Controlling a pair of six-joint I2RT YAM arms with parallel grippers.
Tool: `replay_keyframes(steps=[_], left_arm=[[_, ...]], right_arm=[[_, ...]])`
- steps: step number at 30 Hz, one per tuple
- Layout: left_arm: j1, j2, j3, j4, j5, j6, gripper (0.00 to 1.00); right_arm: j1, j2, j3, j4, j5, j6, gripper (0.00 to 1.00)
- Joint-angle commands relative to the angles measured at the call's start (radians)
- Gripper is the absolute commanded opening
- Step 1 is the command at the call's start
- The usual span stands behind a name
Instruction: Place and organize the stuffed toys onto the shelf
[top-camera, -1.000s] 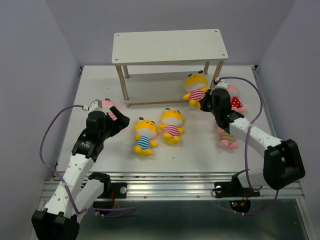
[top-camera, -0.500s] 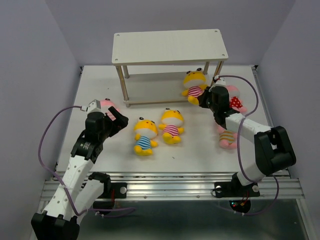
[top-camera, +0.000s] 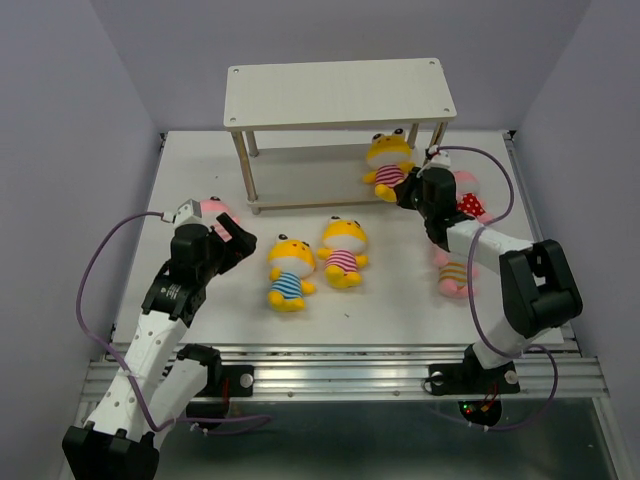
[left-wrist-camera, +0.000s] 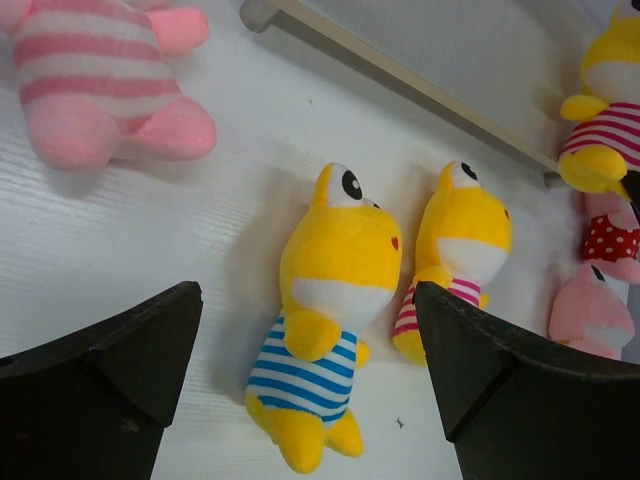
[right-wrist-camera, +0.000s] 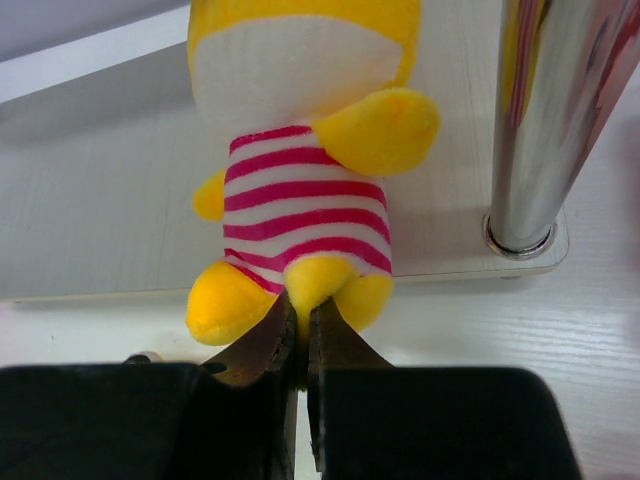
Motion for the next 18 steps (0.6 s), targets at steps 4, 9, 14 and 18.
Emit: replay_keyframes(steps=[4,9,14,18], left_arm=[[0.001,-0.002,0.017,0.015,0.003,0.02,0.99],[0.001,0.002,0.011,0.018,0.003,0.02,0.99],[0.001,0.015,0.009,0.027,0.003,0.022,0.99],[0.001,0.018,0.009,0.03,0.034,0.023,0.99]], right_arm=[[-0.006,0.046,0.07,0.101,0.011,0.012,0.05],[-0.015,0.06,0.076,0.102,0.029,0.021,0.08],[-0.015,0.072,0.085,0.099,0.048,0.026,0.2],[-0.025,0.072,0.082,0.096,0.046,0.031,0.23]])
